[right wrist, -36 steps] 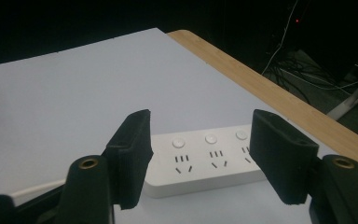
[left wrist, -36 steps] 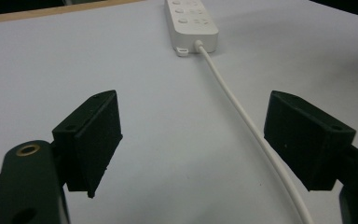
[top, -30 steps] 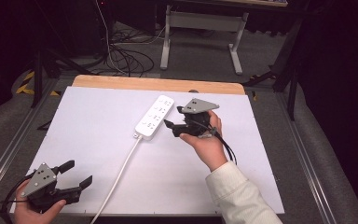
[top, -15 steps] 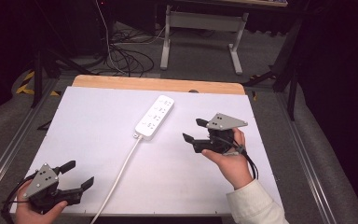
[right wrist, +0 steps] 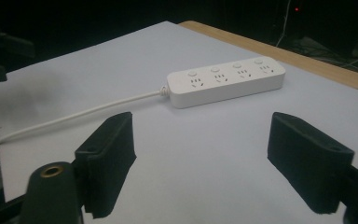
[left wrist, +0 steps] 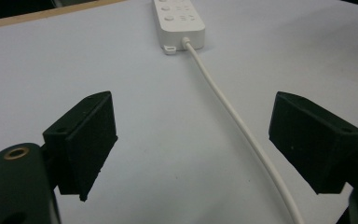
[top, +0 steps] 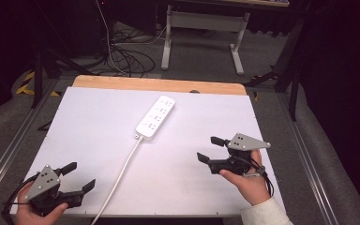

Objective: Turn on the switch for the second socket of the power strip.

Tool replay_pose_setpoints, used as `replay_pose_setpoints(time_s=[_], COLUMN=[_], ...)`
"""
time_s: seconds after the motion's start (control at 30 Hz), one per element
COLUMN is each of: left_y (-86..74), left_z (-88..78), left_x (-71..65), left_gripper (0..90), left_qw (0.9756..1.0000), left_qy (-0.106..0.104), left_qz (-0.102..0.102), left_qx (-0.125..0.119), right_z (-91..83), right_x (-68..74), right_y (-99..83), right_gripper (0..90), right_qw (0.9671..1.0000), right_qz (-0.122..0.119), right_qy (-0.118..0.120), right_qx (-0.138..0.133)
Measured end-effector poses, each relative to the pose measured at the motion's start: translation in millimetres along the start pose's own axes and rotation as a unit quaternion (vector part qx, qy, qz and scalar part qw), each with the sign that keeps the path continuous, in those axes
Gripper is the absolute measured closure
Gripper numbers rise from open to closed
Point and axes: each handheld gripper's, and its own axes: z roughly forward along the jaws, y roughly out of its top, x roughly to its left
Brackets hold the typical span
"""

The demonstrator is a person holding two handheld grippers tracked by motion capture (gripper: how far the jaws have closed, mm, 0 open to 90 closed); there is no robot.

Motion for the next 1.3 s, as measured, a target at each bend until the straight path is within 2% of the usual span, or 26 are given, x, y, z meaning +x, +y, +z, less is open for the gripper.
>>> replay_pose_setpoints(time_s=[0.17, 0.37, 0.47, 0.57, 0.67, 0.8, 0.9, 1.0, 1.1, 1.3], left_y=[-0.3, -0.7, -0.7, -0.5, -1.0, -1.1, -1.5, -2.0, -3.0, -3.9], left_z=[0.6, 0.3, 0.2, -0.5, 0.0, -0.1, 0.1, 0.2, 0.9, 0.9], left_x=[-1.3, -1.8, -2.0, -1.6, -1.7, -1.2, -0.8, 0.4, 1.9, 3.3], left_gripper=[13.8, 11.3, 11.4, 12.4, 12.5, 12.5, 12.5, 12.0, 11.9, 12.1], left_qw=[1.0000, 0.9999, 0.9999, 0.9998, 0.9999, 0.9998, 0.9998, 0.9999, 0.9999, 1.0000], left_qy=[-0.004, -0.011, -0.012, -0.016, -0.016, -0.018, -0.018, -0.013, -0.010, -0.008], left_qz=[0.006, 0.009, 0.009, 0.007, 0.002, 0.003, 0.002, 0.005, 0.003, 0.002], left_qx=[-0.001, 0.000, 0.001, 0.004, 0.006, 0.005, 0.004, 0.005, 0.004, 0.005], right_z=[-8.3, -15.3, -18.0, -21.0, -23.5, -23.3, -21.1, -20.5, -20.3, -16.9], right_x=[0.5, 1.4, 0.2, -1.7, -3.2, -3.7, -4.2, -5.1, -4.2, -3.2], right_y=[-13.7, -31.6, -42.6, -49.2, -56.6, -69.8, -79.4, -86.5, -92.9, -103.3], right_gripper=[16.2, 13.8, 13.4, 13.4, 13.4, 13.6, 17.9, 18.1, 17.7, 17.5], right_qw=[0.9998, 0.9994, 0.9993, 0.9988, 0.9990, 0.9987, 0.9978, 0.9981, 0.9986, 0.9976], right_qz=[-0.010, -0.007, -0.003, -0.002, 0.003, 0.014, 0.026, 0.034, 0.033, 0.033], right_qy=[0.018, 0.031, 0.035, 0.044, 0.040, 0.037, 0.042, 0.035, 0.029, 0.027], right_qx=[0.007, 0.015, 0.011, 0.020, 0.017, 0.033, 0.043, 0.037, 0.031, 0.054])
